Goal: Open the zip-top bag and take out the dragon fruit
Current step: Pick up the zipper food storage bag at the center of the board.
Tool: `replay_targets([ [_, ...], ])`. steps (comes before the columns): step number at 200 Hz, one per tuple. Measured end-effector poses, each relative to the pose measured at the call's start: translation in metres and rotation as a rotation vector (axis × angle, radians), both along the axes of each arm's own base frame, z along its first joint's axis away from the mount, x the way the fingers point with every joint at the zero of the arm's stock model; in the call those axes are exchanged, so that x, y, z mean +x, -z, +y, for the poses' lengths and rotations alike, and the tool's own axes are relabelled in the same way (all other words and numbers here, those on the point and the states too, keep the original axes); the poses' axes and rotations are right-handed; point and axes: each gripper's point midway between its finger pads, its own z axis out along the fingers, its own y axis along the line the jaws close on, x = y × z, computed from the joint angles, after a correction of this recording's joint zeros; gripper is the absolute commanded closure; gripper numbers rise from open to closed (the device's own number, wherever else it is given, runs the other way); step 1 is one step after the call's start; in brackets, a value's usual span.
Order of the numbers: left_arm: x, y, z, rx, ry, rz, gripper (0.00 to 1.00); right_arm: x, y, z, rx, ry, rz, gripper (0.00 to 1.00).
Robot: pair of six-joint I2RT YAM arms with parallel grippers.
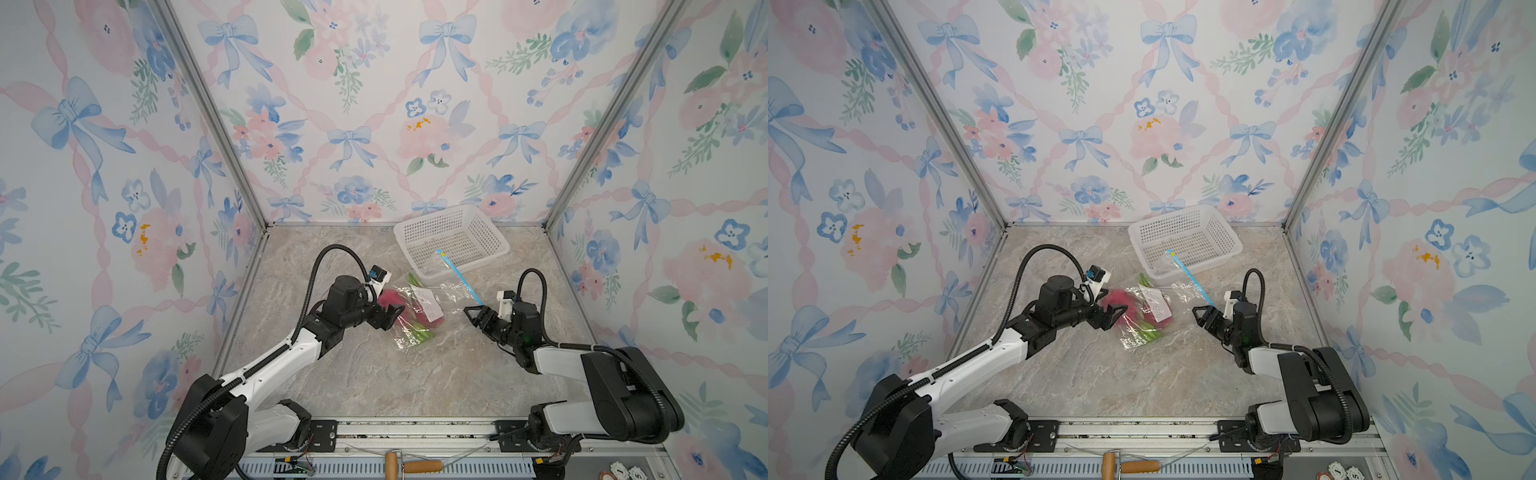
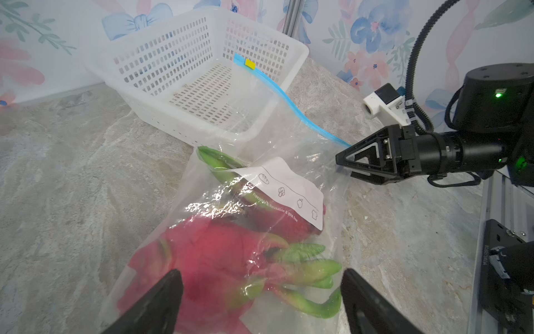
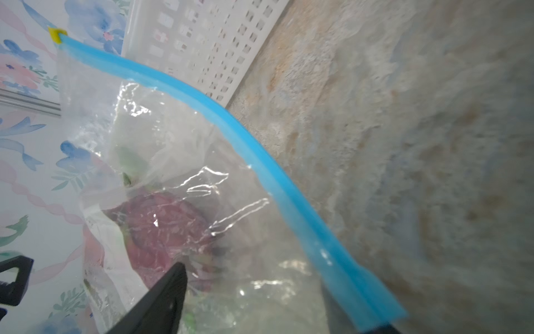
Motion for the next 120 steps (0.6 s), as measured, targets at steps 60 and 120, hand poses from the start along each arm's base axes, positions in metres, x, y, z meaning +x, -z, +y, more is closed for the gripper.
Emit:
replay_targets([
  [60,0.0,0.002,0.0,0.003,0.0,0.005,0.11,0.014,-0.001,0.0,0.051,-0.057,-0.042,0.33],
  [120,-0.001,0.009,0.002,0.016,-0.009,0.015,0.11,0.021,-0.009,0.012,0.145,-0.113,-0.114,0.68],
])
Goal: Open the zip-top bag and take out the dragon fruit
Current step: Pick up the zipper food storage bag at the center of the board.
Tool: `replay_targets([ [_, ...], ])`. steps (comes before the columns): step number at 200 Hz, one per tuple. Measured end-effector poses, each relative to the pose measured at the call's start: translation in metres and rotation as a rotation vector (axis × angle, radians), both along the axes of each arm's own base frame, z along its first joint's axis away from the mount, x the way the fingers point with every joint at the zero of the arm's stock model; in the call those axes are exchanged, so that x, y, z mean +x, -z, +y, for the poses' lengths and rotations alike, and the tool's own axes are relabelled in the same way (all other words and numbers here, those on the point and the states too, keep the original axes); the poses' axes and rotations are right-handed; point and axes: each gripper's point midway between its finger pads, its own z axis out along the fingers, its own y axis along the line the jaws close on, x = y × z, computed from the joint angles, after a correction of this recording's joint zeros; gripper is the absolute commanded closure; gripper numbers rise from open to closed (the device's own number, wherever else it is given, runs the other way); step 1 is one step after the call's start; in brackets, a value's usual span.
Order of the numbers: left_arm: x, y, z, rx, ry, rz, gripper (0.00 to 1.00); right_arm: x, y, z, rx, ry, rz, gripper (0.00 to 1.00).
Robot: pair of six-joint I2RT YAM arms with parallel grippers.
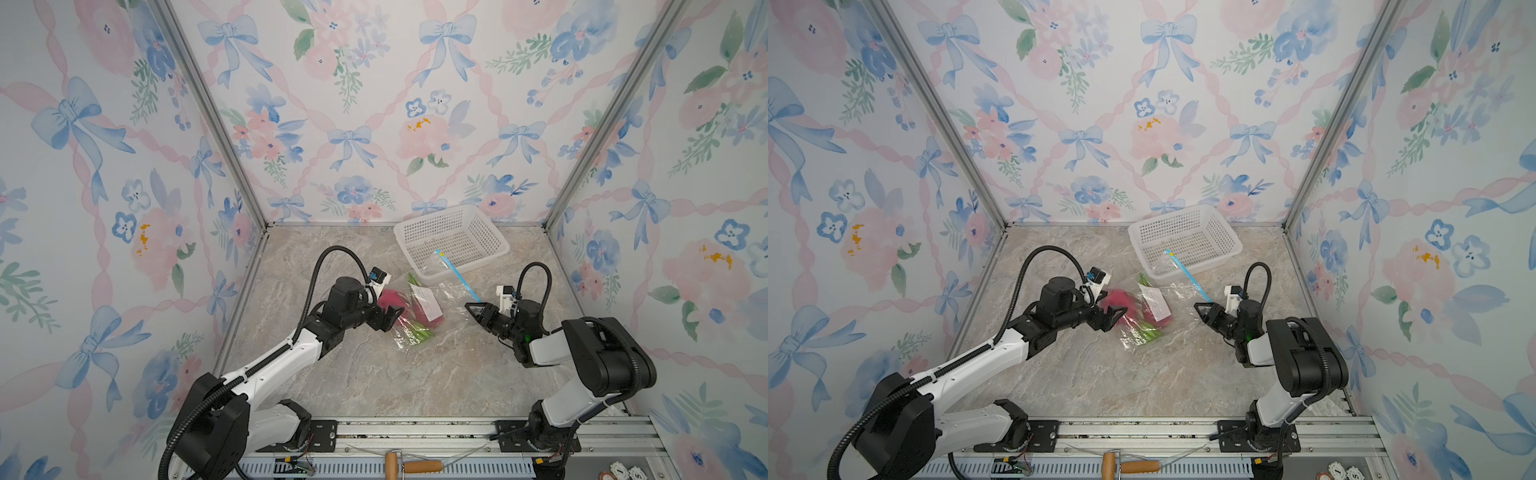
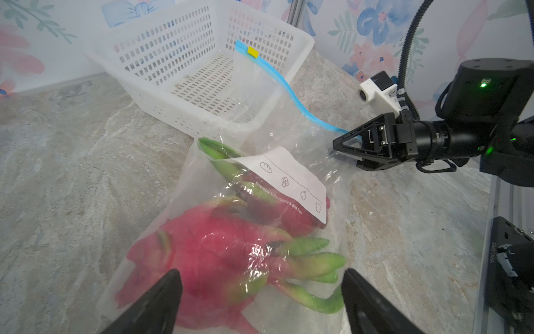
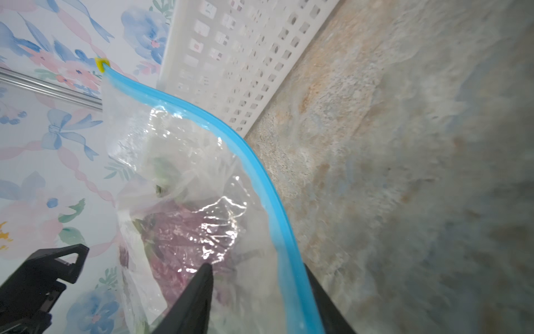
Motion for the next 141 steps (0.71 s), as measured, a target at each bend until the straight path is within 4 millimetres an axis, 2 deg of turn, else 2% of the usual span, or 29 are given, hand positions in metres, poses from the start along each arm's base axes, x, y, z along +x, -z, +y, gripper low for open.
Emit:
replay_targets([
  [38,0.001,0.0,0.001,0.003,-0.007,-0.002,0.11,-0.002,-0.019,0.007,-0.047,-0.038,-0.074,1.0],
  [61,0.002,0.0,0.002,0.009,-0.009,-0.008,0.11,0.002,-0.043,0.022,-0.127,-0.09,-0.137,1.0],
  [90,0.003,0.0,0.003,0.02,-0.013,-0.018,0.1,-0.001,-0.098,0.052,-0.278,-0.176,-0.273,1.0],
  [105,0.003,-0.002,0.005,0.021,-0.016,-0.026,0.09,-0.011,-0.139,0.073,-0.361,-0.239,-0.378,1.0],
  [125,0.004,-0.014,0.015,-0.004,-0.035,-0.05,0.09,-0.026,-0.193,0.098,-0.438,-0.328,-0.51,1.0],
  [141,0.006,-0.029,0.028,-0.05,-0.059,-0.085,0.09,-0.035,-0.221,0.113,-0.494,-0.398,-0.578,1.0],
])
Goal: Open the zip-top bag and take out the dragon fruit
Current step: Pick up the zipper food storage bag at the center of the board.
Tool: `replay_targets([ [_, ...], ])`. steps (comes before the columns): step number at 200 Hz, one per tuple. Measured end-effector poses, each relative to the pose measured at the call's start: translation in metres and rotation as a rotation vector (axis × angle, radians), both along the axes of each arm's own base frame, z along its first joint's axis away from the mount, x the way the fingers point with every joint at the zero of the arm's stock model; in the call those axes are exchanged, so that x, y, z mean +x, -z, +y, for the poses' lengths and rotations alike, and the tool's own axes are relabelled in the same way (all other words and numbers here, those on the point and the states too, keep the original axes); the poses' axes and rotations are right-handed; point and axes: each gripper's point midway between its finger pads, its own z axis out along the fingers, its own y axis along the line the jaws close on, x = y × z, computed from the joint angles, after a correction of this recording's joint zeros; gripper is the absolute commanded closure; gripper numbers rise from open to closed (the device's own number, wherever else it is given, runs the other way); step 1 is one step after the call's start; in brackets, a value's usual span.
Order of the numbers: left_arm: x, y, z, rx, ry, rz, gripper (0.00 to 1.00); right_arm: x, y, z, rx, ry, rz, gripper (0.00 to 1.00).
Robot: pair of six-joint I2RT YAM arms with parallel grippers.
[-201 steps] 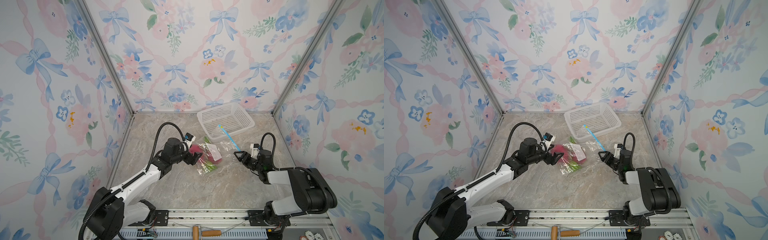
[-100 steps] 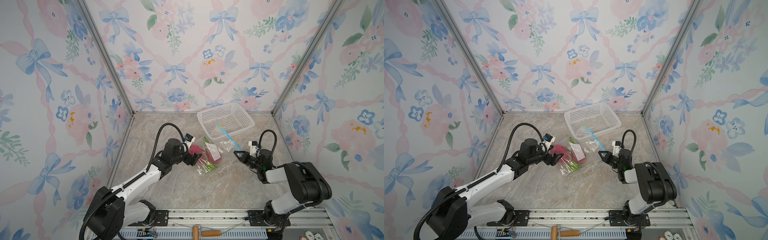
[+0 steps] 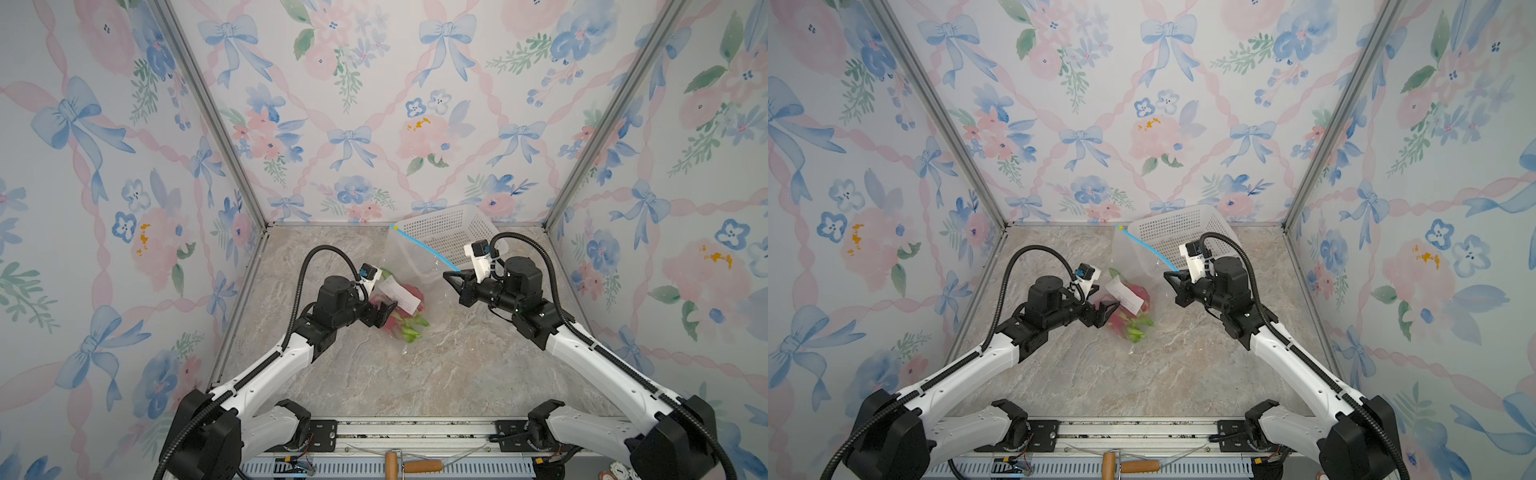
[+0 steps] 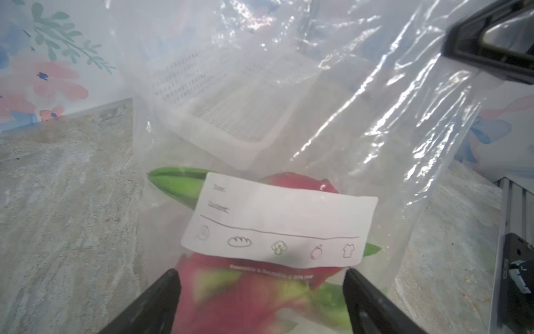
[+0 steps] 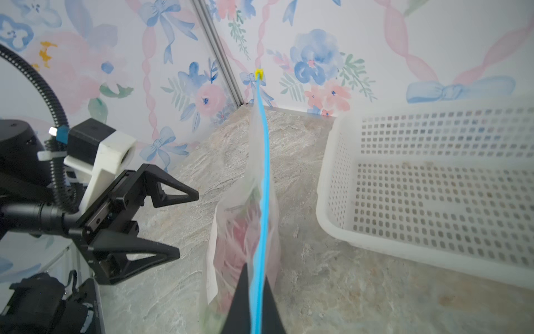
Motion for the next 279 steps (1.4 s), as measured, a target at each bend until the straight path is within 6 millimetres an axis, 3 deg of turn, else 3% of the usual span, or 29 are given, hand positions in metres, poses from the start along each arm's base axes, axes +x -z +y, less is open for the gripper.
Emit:
replay_targets([
  [33,-0.011,-0.02,0.016,-0.065,-0.003,-0.07,0.09,-0.018,-0.032,0.023,-0.153,-0.129,-0.11,1.0],
  [67,-0.035,-0.021,0.022,-0.097,0.026,-0.141,0.08,-0.038,-0.03,0.031,-0.26,-0.235,-0.19,1.0],
  [88,-0.041,-0.017,0.026,-0.088,0.033,-0.182,0.08,-0.049,-0.018,0.024,-0.306,-0.269,-0.236,1.0],
  [116,-0.04,-0.015,0.036,-0.063,0.009,-0.235,0.08,-0.074,0.006,-0.004,-0.329,-0.285,-0.279,1.0],
  [137,-0.04,-0.022,0.042,-0.055,0.003,-0.317,0.09,-0.083,0.003,-0.028,-0.298,-0.253,-0.315,1.0],
  [160,-0.043,-0.025,0.036,-0.046,0.056,-0.381,0.12,-0.089,-0.008,-0.041,-0.276,-0.248,-0.356,1.0],
  [188,-0.04,-0.029,0.019,-0.025,0.138,-0.408,0.11,-0.1,-0.008,-0.04,-0.268,-0.297,-0.368,1.0],
  [222,-0.041,-0.057,-0.006,-0.01,0.222,-0.497,0.12,-0.108,-0.008,-0.037,-0.256,-0.344,-0.368,1.0],
  [239,-0.036,-0.063,-0.009,0.004,0.226,-0.527,0.12,-0.111,-0.007,-0.036,-0.254,-0.363,-0.371,1.0],
  [279,-0.015,-0.052,-0.004,0.04,0.24,-0.515,0.14,-0.115,-0.006,-0.034,-0.251,-0.388,-0.374,1.0],
])
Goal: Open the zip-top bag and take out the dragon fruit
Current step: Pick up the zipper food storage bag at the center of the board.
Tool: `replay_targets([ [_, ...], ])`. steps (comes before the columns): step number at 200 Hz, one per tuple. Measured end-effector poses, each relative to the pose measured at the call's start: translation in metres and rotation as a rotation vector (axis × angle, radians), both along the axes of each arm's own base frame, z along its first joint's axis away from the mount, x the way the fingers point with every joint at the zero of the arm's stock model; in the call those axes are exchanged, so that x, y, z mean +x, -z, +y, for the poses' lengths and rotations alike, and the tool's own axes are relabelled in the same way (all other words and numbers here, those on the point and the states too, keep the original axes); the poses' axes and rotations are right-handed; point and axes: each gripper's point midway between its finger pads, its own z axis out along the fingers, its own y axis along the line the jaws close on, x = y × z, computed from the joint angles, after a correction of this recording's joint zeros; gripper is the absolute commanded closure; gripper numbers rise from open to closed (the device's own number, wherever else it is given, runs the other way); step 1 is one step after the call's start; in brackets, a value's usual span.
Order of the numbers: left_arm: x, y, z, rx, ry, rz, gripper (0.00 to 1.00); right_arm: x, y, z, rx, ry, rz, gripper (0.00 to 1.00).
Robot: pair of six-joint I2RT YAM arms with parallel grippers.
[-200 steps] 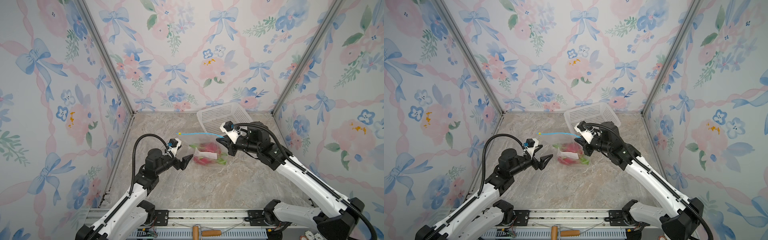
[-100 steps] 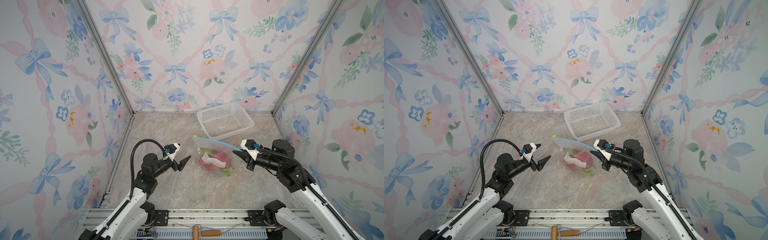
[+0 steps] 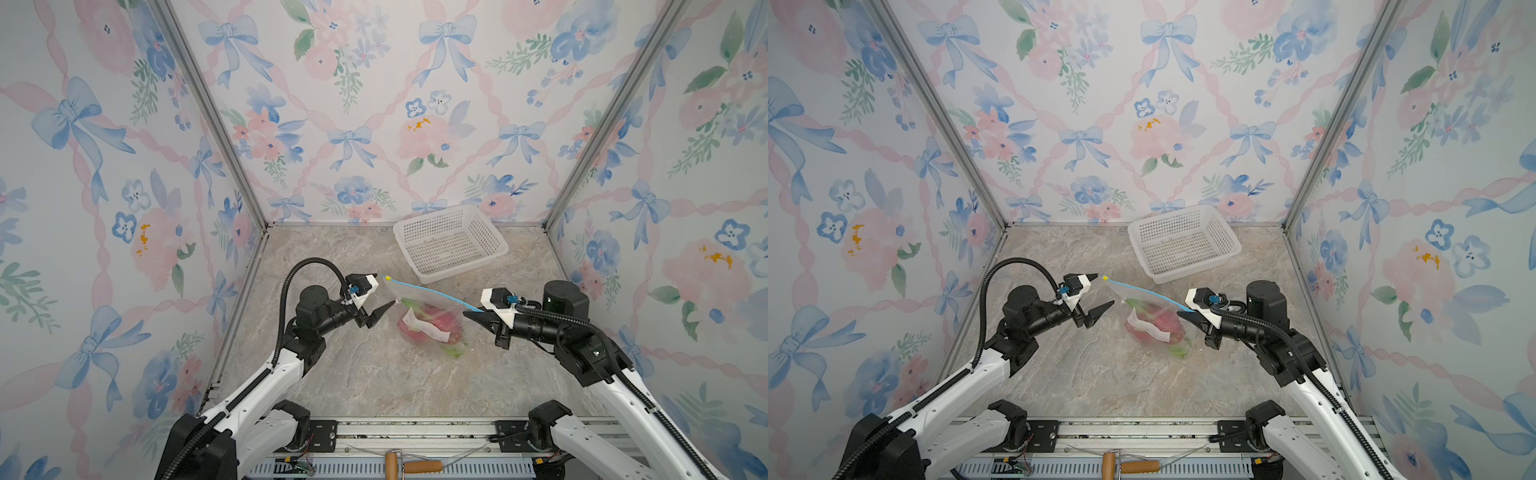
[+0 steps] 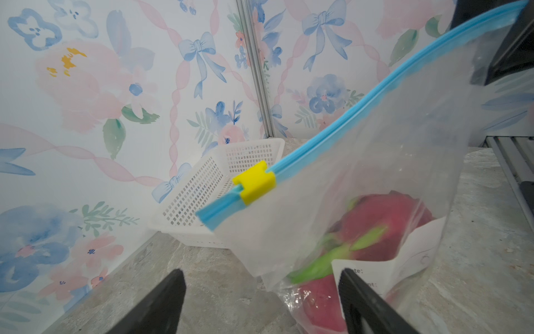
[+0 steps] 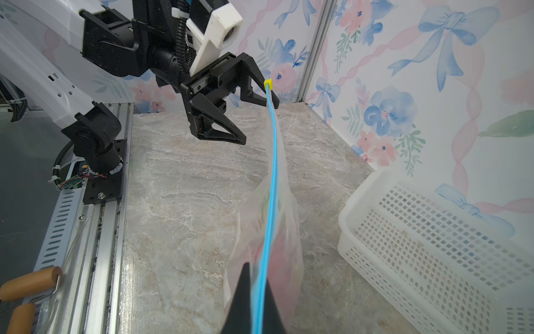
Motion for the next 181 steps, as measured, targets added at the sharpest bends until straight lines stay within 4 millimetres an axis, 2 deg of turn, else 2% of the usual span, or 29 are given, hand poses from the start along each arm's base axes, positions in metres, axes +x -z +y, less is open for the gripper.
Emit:
replay_targets([
  [25,0.015,-0.008,0.007,0.005,0.023,-0.023,0.18,-0.001,-0.001,0.0,0.003,-0.006,0.0,1.0],
  [48,0.02,-0.017,0.003,0.015,0.113,-0.053,0.35,-0.002,0.0,0.001,0.005,-0.013,0.004,1.0],
  [58,0.018,-0.02,-0.005,0.033,0.188,-0.074,0.4,-0.002,0.0,0.002,0.005,-0.015,0.005,1.0],
  [76,0.015,-0.026,-0.015,0.058,0.291,-0.094,0.42,-0.002,0.0,0.002,0.005,-0.016,0.005,1.0],
  [100,0.005,-0.03,-0.022,0.099,0.376,-0.127,0.58,-0.002,0.0,0.002,0.004,-0.014,0.005,1.0],
  [121,-0.002,-0.026,-0.023,0.116,0.416,-0.127,0.68,-0.002,0.0,0.002,0.004,-0.014,0.005,1.0],
  [135,-0.005,-0.021,-0.023,0.124,0.428,-0.117,0.69,-0.002,0.0,0.001,0.005,-0.013,0.005,1.0],
  [147,-0.007,-0.019,-0.023,0.13,0.435,-0.114,0.76,-0.002,0.0,0.001,0.005,-0.012,0.005,1.0],
  [167,-0.008,-0.018,-0.023,0.135,0.438,-0.116,0.8,-0.001,0.0,0.001,0.007,-0.01,0.008,1.0],
  [181,-0.01,-0.019,-0.023,0.137,0.444,-0.122,0.91,-0.001,0.0,0.001,0.009,-0.007,0.013,1.0],
])
